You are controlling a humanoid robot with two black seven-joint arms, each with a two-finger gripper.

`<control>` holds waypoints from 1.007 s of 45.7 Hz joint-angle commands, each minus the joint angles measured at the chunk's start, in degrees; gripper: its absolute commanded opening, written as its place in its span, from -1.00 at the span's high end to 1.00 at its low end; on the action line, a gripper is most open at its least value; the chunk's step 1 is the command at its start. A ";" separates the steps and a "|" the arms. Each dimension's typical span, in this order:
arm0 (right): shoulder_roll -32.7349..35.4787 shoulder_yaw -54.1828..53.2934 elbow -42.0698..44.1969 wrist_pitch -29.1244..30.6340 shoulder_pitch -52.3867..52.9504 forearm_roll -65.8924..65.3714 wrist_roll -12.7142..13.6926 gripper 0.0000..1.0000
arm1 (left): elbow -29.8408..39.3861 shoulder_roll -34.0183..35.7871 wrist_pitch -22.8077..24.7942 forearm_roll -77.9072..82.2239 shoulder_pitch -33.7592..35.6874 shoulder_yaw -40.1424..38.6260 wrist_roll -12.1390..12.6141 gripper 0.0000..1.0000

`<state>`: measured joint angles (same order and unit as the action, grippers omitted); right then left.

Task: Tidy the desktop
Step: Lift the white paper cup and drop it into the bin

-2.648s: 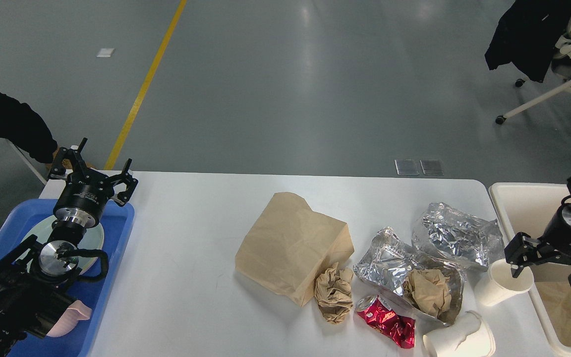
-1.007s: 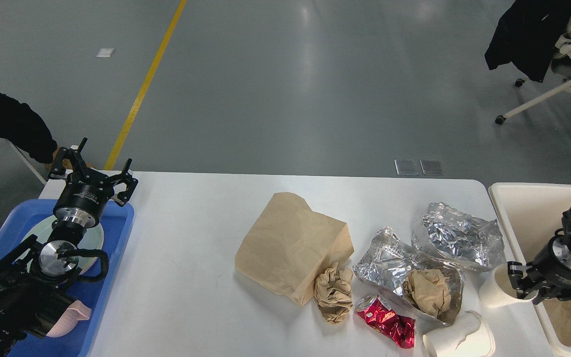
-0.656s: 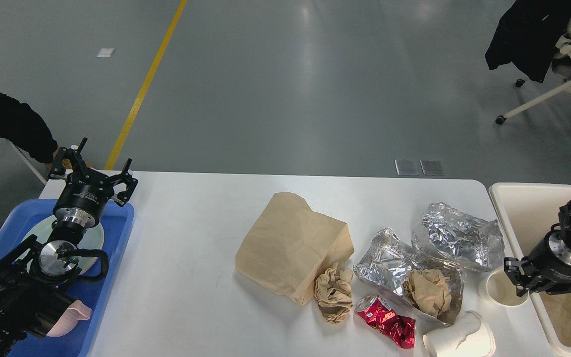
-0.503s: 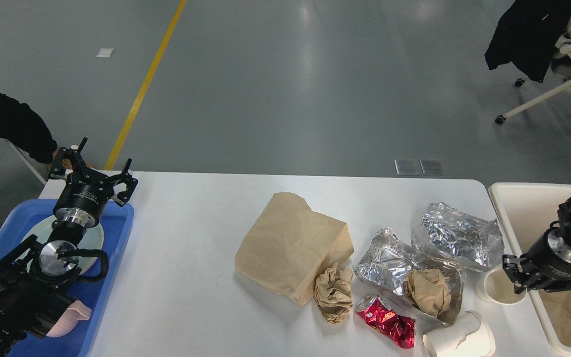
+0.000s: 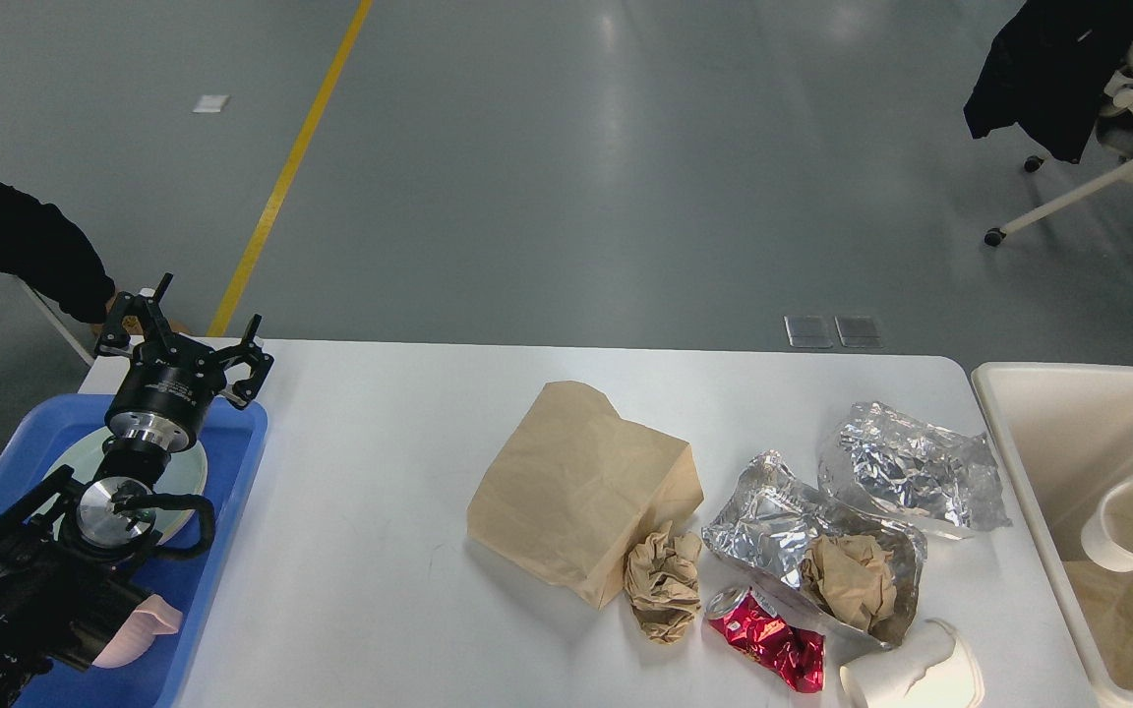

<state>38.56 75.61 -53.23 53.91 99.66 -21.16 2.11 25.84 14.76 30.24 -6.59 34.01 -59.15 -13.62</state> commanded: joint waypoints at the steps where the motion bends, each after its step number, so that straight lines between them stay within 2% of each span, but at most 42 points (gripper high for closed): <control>1: -0.67 6.65 -3.37 1.09 12.82 -0.99 0.00 1.00 | 0.00 0.00 0.00 0.00 0.00 0.00 0.00 -0.93; 10: -6.99 6.22 -4.16 1.09 24.96 -1.08 -0.17 1.00 | 0.00 0.00 0.00 0.00 0.00 0.00 0.00 -0.93; 22: -15.70 -6.08 -4.34 1.09 30.07 -0.47 -0.09 1.00 | 0.00 0.00 0.00 0.00 0.00 0.00 0.00 -0.93; 27: -17.02 -7.15 -4.16 1.09 30.25 -0.20 -0.17 1.00 | 0.00 0.00 0.00 0.00 0.00 0.00 0.00 -0.93; 34: -16.15 -5.31 -3.28 1.09 29.02 -0.55 -0.09 1.00 | 0.00 0.00 0.00 0.00 0.00 0.00 0.00 -0.93; 38: -12.64 -0.83 -0.31 1.09 26.74 -0.82 0.00 1.00 | 0.00 0.00 0.00 0.00 0.00 0.00 0.00 -0.93; 46: -4.20 4.89 16.04 1.09 10.23 -3.80 0.88 1.00 | 0.00 0.00 0.00 0.00 0.00 0.00 0.00 -0.93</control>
<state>29.77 77.69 -47.23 55.01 120.59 -22.75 2.41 25.84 14.77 30.24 -6.60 34.01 -59.15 -13.62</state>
